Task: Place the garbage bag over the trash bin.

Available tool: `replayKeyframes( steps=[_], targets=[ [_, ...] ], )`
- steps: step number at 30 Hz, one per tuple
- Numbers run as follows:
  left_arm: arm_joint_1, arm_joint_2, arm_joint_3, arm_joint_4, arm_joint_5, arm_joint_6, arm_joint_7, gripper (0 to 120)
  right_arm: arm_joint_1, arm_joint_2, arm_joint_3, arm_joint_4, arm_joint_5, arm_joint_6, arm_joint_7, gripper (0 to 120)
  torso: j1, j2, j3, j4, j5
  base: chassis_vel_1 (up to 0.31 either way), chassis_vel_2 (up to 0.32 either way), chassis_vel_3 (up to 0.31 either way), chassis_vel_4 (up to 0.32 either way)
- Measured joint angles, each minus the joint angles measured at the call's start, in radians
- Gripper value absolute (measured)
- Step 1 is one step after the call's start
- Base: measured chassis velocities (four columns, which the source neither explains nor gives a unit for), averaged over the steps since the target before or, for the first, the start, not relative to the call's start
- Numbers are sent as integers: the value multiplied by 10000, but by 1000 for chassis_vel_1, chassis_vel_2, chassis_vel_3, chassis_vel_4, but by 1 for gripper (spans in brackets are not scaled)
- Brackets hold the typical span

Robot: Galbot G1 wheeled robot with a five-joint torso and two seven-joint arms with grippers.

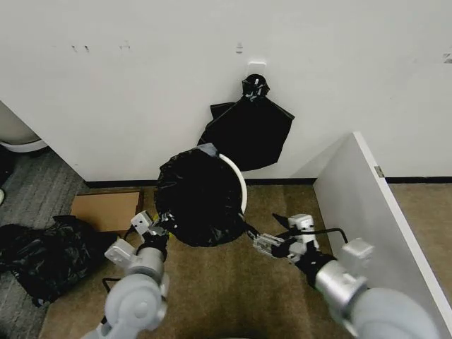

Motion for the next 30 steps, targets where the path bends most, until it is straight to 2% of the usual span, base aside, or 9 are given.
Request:
replayKeyframes(
  steps=[1, 3, 7, 15, 30],
  targets=[
    [0, 0, 0, 0, 0, 0, 0, 0, 0, 0, 0, 0, 0, 0, 0, 100, 0, 0, 0, 0, 0, 0, 0, 0, 0],
    [96, 222, -470, 158, -1508, 660, 629, 0, -75, 123, 284, -246, 635, 189, -587, 100, 0, 0, 0, 4, 5, 0, 0, 0, 0],
    [189, 469, -898, 663, -2844, 1549, 1766, 0, -34, 357, 241, -716, 1060, 494, -1247, 100, 1, 0, 1, 4, 2, 0, 0, 0, 0],
    [30, 581, -1052, 1228, -3043, 2061, 2274, 0, -243, 490, 145, -1248, 1005, 658, -2079, 100, 1, -1, 1, 3, 3, 0, 0, 0, 0],
    [24, 487, -1019, 896, -2951, 2097, 2181, 0, -348, 895, -560, -1992, 942, 606, -2889, 100, 1, 0, 1, 4, 3, 0, 0, 0, 0]
  ],
)
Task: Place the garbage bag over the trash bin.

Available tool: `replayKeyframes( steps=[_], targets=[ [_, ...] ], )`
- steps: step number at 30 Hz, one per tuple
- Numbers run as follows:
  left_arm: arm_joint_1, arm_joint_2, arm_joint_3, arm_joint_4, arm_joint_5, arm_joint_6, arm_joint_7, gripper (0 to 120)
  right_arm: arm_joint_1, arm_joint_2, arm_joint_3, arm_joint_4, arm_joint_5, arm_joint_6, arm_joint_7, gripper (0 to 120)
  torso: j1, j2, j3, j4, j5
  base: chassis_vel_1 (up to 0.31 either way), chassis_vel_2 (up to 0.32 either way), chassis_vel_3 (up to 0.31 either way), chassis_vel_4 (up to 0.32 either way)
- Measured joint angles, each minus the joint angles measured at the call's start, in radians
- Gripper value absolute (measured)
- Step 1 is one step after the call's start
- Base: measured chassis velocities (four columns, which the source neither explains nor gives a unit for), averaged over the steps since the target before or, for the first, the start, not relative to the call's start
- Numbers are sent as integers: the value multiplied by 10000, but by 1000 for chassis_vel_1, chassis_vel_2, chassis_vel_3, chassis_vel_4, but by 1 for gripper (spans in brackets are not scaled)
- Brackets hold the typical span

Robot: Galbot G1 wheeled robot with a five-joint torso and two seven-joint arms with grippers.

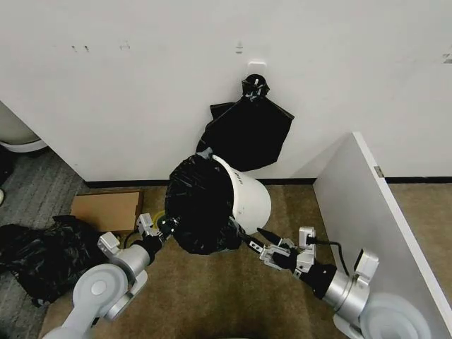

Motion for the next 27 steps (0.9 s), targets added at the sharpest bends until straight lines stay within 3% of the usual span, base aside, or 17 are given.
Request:
replayKeyframes(
  steps=[2, 10, 22, 25, 26, 27],
  targets=[
    [8, -2, 0, -26, 11, 4, -7, 0, 23, 25, -38, -66, 2, 13, -6, 98, 0, 0, 0, 0, 0, 0, 0, 0, 0],
    [28, -58, 32, -53, 107, -18, -43, 0, 78, 131, -187, -52, 245, 44, -39, 71, 0, 0, 0, 0, -1, 0, 0, 0, 0],
    [-85, -267, 186, 95, 294, -164, -174, 0, -22, 183, -195, 158, 421, 124, 275, 22, 0, 0, 0, -1, -1, 0, 0, 0, 0],
    [-88, -272, 188, 100, 300, -169, -178, 0, -28, 186, -194, 167, 418, 126, 283, 21, 0, 0, 0, -1, -1, 0, 0, 0, 0],
    [-107, -289, 192, 133, 318, -202, -207, 0, -52, 198, -173, 201, 413, 144, 325, 10, 0, 0, 0, 0, -1, 0, 0, 0, 0],
    [-113, -294, 193, 144, 321, -212, -214, 0, -58, 198, -164, 205, 413, 148, 331, 8, 0, 0, 0, 0, 0, 0, 0, 0, 0]
  ],
)
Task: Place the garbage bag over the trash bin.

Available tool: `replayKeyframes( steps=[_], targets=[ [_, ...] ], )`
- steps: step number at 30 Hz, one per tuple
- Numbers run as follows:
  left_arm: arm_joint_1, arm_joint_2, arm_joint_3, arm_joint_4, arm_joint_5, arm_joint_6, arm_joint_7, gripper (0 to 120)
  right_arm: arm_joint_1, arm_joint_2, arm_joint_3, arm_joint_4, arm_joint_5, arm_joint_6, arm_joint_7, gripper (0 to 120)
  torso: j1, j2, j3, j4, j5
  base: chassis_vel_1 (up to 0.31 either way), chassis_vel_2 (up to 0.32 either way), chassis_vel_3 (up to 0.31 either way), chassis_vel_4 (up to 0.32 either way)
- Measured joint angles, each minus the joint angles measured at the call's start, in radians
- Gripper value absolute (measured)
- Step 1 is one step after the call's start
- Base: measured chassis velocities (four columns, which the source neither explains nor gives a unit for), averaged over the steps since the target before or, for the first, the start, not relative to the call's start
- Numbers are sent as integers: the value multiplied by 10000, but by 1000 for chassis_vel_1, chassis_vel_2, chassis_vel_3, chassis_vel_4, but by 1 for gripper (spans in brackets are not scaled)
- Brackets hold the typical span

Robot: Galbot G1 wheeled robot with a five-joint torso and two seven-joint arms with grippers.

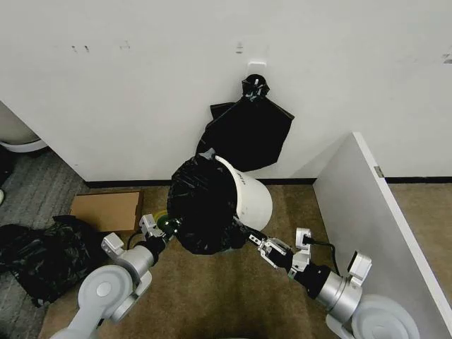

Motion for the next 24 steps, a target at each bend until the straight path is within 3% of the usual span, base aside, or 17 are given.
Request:
replayKeyframes(
  steps=[2, 13, 17, 24],
  targets=[
    [-17, -19, 1, 28, 11, -38, -23, 0, -25, 11, 14, 14, 0, 18, 27, 0, 0, 0, 0, -1, 0, 0, 0, 0, 0],
    [38, -78, 1, -23, 99, -80, -109, 0, 37, 181, -40, 67, -23, 347, 481, 0, 0, 0, 0, -1, 0, 0, 0, 0, 0],
    [106, -54, -119, -139, 75, -112, -158, 0, 230, 400, -36, -75, 79, 814, 1487, 0, 0, 0, 0, 0, 1, 0, 0, 0, 0],
    [143, -75, -199, -252, 45, -128, -227, 0, 200, 582, -137, -775, -656, 1480, 2099, 0, 0, 0, 0, -1, 0, 0, 0, 0, 0]
  ],
)
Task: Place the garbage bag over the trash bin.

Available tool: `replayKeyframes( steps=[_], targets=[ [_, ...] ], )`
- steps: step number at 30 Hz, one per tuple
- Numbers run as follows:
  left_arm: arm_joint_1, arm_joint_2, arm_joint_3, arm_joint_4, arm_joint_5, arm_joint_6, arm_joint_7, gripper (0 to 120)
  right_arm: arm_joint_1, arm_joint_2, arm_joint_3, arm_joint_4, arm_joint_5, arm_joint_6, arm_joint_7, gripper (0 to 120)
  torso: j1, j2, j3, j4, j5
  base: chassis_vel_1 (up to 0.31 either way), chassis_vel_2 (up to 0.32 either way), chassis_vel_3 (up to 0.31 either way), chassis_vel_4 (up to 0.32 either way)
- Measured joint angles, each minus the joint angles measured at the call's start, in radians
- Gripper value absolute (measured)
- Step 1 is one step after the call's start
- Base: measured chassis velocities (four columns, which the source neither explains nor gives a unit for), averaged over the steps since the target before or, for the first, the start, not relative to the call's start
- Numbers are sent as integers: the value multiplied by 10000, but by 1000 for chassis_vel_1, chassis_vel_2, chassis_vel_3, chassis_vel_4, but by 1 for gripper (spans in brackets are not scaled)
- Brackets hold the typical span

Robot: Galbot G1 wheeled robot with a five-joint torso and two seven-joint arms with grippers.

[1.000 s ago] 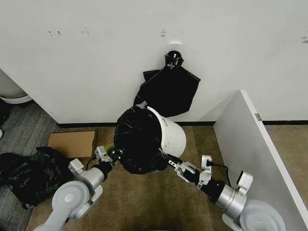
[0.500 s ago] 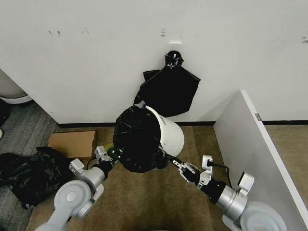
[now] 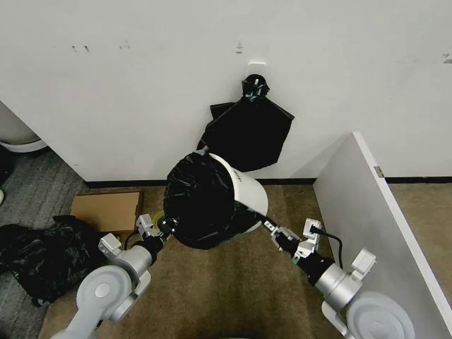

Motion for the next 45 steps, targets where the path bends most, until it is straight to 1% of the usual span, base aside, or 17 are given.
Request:
replayKeyframes(
  steps=[9, 12, 14, 17, 18, 19, 22, 25, 27, 28, 32, 33, 34, 35, 37, 40, 45],
  targets=[
    [27, -47, 46, -181, 151, 21, -37, 0, -80, 205, -777, -664, -1718, -23, 674, 0, 0, 0, 0, 1, 2, 0, 0, 0, 0],
    [45, -12, 43, -180, 245, 22, -37, 0, -119, 218, -678, -661, -1751, 51, 515, 0, 0, 0, 0, 2, 1, 0, 0, 0, 0],
    [49, 22, 23, -172, 270, 28, -35, 0, -143, 220, -387, -580, -1449, 150, 214, 1, 0, 0, 0, 1, 1, 0, 0, 0, 0],
    [44, 99, -15, -47, 347, 119, -90, 0, -144, 202, 519, -453, -379, 388, -718, 15, 0, 0, 0, 1, 0, 0, 0, 0, 0],
    [44, 99, -15, -47, 347, 119, -90, 0, -144, 202, 519, -453, -379, 388, -718, 15, 0, 0, 0, 1, 0, 0, 0, 0, 0],
    [44, 109, -16, -27, 371, 135, -100, 0, -143, 198, 639, -440, -247, 413, -870, 18, 0, 0, 0, 1, 0, 0, 0, 0, 0],
    [44, 145, -7, 40, 498, 171, -128, 0, -209, 98, 1226, -314, 76, 734, -2043, 31, 0, 0, 0, 1, 1, 0, 0, 0, 0],
    [19, 173, 36, 41, 529, 203, -131, 0, -355, -135, 1445, -222, -505, 1187, -3220, 43, -1, 0, 0, 1, 1, 0, 0, 0, 0],
    [13, 174, 44, 41, 534, 207, -132, 0, -368, -171, 1469, -218, -610, 1242, -3387, 45, 0, 0, 0, 0, 1, 0, 0, 0, 0],
    [-4, 177, 70, 29, 547, 221, -134, 0, -383, -280, 1520, -218, -876, 1387, -3888, 51, 0, 0, 0, 0, 0, 0, 0, 0, 0],
    [-10, 179, 105, -8, 571, 268, -143, 0, -356, -408, 1545, -337, -1134, 1563, -4540, 65, -1, 0, 0, 0, 0, 0, 0, 0, 0],
    [-5, 176, 142, -52, 636, 351, -177, 0, -255, -548, 1543, -599, -1418, 1656, -5125, 72, 0, 0, 0, 1, 2, 0, 0, 0, 0],
    [8, 173, 160, -72, 679, 407, -195, 0, -159, -647, 1505, -755, -1565, 1677, -5316, 77, 0, 0, 0, 1, 2, 0, 0, 0, 0],
    [8, 173, 160, -72, 679, 407, -195, 0, -159, -647, 1505, -755, -1565, 1677, -5316, 77, 0, 0, 0, 1, 2, 0, 0, 0, 0],
    [45, 175, 185, -105, 758, 480, -210, 0, 42, -767, 1394, -970, -1923, 1710, -5483, 86, -1, 0, 0, 2, 2, 0, 0, 0, 0],
    [79, 189, 189, -172, 802, 537, -219, 0, 269, -962, 1308, -1295, -2716, 1875, -6364, 98, 0, 0, 0, 2, 1, 0, 0, 0, 0],
    [107, 188, 190, -204, 827, 559, -220, 0, 378, -1076, 1263, -1499, -3045, 1894, -6936, 100, 0, 0, 0, 1, 1, 0, 0, 0, 0]
  ],
)
